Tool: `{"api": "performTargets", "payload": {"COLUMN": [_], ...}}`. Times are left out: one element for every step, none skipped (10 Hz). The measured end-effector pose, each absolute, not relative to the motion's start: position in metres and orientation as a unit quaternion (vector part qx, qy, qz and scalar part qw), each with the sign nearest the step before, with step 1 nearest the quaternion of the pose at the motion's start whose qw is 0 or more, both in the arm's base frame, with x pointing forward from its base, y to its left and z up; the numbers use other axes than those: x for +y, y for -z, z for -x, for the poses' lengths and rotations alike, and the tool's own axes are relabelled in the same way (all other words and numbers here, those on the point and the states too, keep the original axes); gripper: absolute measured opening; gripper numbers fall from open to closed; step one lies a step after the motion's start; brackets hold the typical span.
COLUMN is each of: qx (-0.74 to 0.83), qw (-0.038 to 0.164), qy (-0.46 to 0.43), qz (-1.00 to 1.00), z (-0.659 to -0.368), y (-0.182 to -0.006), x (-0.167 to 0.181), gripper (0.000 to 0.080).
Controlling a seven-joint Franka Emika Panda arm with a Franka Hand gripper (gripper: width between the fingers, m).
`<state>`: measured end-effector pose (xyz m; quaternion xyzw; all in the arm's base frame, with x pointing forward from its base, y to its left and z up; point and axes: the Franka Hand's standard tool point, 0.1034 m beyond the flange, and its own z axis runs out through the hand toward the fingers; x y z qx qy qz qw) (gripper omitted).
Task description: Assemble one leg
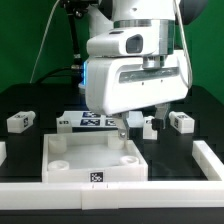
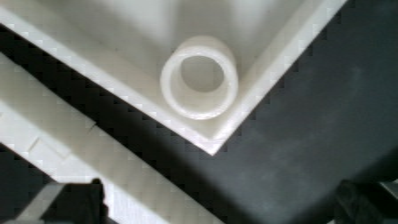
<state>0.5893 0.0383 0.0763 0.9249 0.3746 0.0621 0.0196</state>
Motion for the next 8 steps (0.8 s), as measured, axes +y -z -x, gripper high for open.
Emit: {"api": "performTargets", "payload": {"qx": [0.375, 0.375, 0.375, 0.375, 0.375, 0.375, 0.374, 0.374], "qw": [0.02, 0.02, 0.02, 0.019, 0.019, 0.019, 0.019, 0.019], "qy": [-0.062, -0.062, -0.062, -0.062, -0.062, -0.062, -0.062, -0.062], "qz": [-0.925, -0.925, -0.925, -0.925, -0.925, -0.925, -0.925, -0.925], "z": [-0.5892, -0.5892, -0.5892, -0.5892, -0.5892, -0.5892, -0.5892, -0.5892], "y": [-0.0762, -0.0762, -0.0762, -0.0762, -0.0761, -0.0761, -0.0762, -0.0761], "x": [0.0383, 0.0383, 0.0384, 0.0383, 0.0383, 0.0382, 0.0381, 0.0381], "gripper": [0.065, 0.065, 0.065, 0.065, 0.065, 0.065, 0.065, 0.065]}}
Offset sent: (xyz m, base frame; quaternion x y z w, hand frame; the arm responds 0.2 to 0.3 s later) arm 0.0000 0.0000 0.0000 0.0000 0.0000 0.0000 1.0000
